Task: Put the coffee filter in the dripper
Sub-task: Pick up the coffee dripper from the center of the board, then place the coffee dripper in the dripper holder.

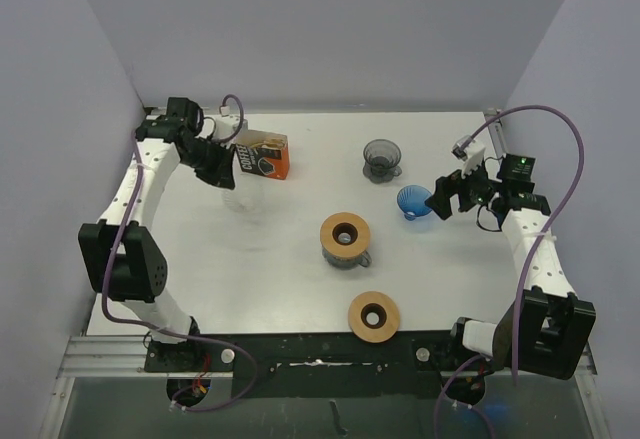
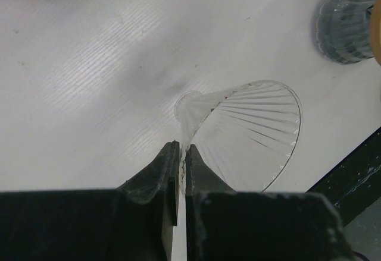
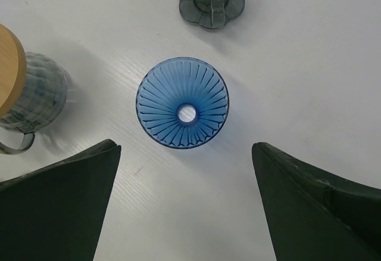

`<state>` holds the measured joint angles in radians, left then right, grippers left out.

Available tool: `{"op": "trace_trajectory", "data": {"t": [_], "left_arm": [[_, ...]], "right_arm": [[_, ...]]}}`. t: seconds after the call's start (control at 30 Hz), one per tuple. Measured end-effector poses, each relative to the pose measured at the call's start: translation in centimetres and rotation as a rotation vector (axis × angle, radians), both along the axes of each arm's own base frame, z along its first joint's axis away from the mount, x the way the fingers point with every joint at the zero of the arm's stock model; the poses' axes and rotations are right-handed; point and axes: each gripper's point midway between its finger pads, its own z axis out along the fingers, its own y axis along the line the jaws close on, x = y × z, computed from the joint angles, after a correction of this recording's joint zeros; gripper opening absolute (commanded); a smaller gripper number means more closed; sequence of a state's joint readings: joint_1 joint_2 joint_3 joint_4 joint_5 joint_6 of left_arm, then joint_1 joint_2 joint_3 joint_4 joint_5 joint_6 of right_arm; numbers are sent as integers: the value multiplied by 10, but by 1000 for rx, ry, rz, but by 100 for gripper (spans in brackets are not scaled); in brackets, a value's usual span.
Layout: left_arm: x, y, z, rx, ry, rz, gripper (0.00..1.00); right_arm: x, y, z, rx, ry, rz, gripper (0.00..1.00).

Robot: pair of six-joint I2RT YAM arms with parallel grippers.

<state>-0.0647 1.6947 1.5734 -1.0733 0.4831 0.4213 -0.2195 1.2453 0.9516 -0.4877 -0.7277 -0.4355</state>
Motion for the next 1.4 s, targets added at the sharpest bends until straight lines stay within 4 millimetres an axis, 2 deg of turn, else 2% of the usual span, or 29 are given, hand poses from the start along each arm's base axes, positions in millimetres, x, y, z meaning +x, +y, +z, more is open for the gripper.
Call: {"op": "trace_trajectory", "data": {"t": [0.17, 0.3, 0.5, 0.6, 0.77, 0.87, 0.97, 1.13, 1.23, 1.4], "left_arm": [[-5, -28, 22, -29, -22, -56, 0], [-16, -56, 36, -61, -16, -114, 0], [-27, -105, 65, -127, -41, -225, 0], [-36, -135, 73, -157, -40, -292, 0], [-57, -188, 70, -184, 8, -401, 0], [-68, -217, 58, -182, 51, -465, 0], [-80, -235, 41, -170, 111, -503, 0], [-81, -243, 18, -141, 178, -503, 0], [-80, -242, 16, -134, 187, -491, 0], [-77, -244, 21, -136, 171, -490, 0]], "right_arm": [[-2, 2, 5, 0, -15, 11, 98], [-6, 12, 13, -14, -10, 55, 98], [-6, 48, 56, -41, -62, 186, 98], [-14, 71, 67, -47, -66, 270, 98], [-34, 96, 84, -24, -57, 396, 100], [-46, 105, 103, -11, -93, 477, 97], [-57, 114, 114, -13, -138, 559, 92], [-86, 132, 103, -23, -133, 685, 85], [-103, 143, 90, -23, -114, 745, 82], [-113, 157, 83, -39, -110, 815, 80]]}}
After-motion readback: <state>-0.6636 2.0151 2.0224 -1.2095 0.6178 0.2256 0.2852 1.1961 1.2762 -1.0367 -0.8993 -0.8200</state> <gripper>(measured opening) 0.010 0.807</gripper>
